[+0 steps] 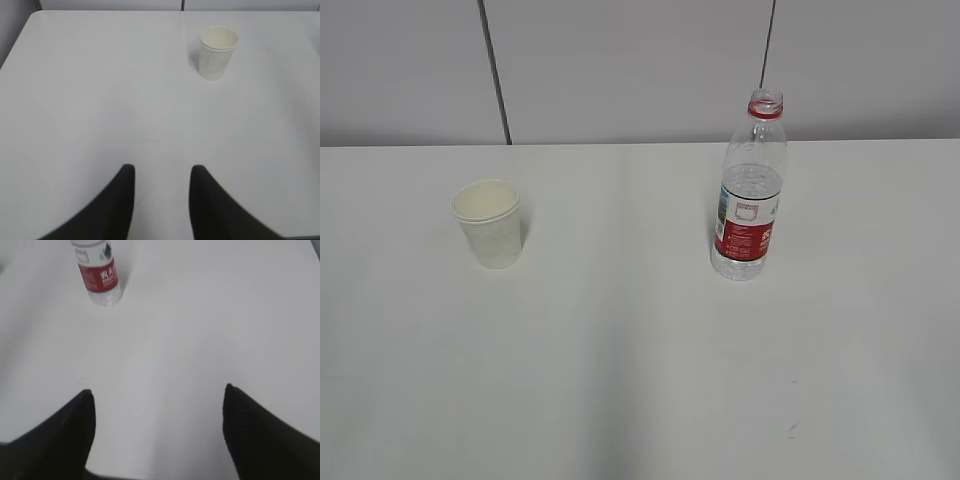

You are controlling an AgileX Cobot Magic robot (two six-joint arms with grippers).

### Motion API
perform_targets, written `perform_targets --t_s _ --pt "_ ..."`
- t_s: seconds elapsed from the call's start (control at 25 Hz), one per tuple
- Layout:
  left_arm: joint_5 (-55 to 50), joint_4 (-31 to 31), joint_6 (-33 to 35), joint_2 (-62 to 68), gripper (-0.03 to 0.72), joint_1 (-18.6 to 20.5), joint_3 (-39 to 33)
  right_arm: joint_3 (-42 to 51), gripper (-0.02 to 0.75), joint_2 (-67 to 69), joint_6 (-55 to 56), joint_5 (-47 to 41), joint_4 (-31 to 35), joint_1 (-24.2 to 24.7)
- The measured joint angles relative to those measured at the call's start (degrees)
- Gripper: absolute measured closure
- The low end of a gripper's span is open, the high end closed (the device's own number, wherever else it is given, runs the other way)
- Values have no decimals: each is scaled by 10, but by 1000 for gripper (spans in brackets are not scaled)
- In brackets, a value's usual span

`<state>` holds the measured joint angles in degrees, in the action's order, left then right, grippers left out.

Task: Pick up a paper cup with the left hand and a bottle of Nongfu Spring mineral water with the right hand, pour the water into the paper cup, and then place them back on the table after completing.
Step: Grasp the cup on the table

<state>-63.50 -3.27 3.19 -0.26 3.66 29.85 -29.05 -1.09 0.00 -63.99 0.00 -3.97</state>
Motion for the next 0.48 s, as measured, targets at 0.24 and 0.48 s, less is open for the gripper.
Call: perform_targets --t_s 0.24,0.48 --pt "0 -1 0 0 448 0 0 -6 150 0 0 127 0 0" --pt "4 -3 8 12 448 0 3 -6 150 81 0 219 0 0"
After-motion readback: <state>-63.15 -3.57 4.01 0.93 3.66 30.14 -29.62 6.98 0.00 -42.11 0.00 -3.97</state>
